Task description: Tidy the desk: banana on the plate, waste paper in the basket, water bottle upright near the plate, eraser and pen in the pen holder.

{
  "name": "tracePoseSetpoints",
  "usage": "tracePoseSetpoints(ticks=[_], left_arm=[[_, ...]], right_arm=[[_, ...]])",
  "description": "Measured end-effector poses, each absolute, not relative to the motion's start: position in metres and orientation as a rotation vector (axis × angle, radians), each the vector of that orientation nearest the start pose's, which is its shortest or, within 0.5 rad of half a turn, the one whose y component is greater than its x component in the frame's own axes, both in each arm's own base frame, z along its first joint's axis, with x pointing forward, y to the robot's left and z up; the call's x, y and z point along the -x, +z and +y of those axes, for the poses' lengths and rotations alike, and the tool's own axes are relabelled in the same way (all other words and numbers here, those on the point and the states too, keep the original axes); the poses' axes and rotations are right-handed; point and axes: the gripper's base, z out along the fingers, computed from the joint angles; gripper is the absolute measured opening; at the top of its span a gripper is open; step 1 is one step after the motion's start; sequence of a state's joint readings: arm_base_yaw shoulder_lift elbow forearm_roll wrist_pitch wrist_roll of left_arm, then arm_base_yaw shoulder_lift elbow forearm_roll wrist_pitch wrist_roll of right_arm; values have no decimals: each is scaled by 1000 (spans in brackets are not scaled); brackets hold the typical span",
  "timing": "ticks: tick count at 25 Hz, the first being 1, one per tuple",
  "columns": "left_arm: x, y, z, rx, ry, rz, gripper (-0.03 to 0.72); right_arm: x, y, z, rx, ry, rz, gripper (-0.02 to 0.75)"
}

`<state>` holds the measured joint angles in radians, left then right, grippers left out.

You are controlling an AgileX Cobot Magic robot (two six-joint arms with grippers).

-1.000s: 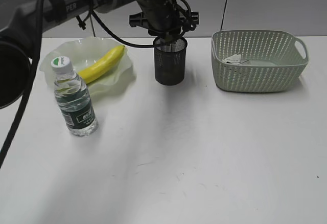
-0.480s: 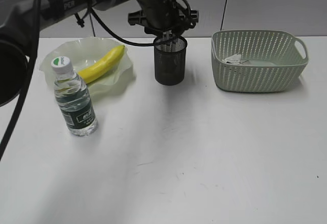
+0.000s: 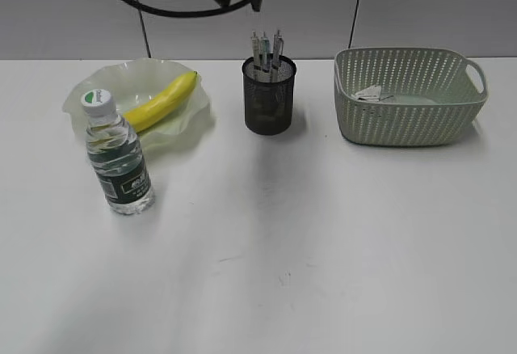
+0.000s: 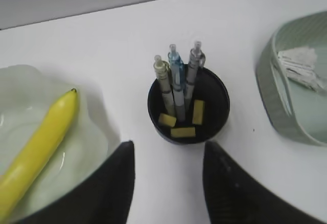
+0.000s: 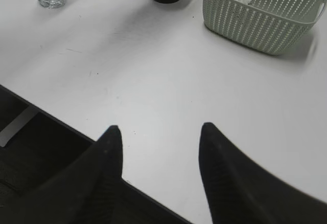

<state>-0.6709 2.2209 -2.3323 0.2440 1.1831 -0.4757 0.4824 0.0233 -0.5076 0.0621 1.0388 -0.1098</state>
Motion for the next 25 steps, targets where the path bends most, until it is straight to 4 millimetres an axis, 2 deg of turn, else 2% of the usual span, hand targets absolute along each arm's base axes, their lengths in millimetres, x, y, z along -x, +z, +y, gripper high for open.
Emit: tracePoseSetpoints(ticks=[8,15,18,21,25], left_arm=[[-352,392,-288,-475,-180,2360,331],[-301,462,-267,-543,-260,2201,331],[-277,485,-248,-547,-291,2163,331],[-251,499,-224,-562,-307,2150,330],[-212,504,-187,-576,-307,2156,330]], right_arm=[[3,281,4,600,307,1961,394],[3,281,4,600,307,1961,394],[3,281,4,600,307,1961,394],[3,281,4,600,307,1961,394],[3,281,4,600,307,1961,394]])
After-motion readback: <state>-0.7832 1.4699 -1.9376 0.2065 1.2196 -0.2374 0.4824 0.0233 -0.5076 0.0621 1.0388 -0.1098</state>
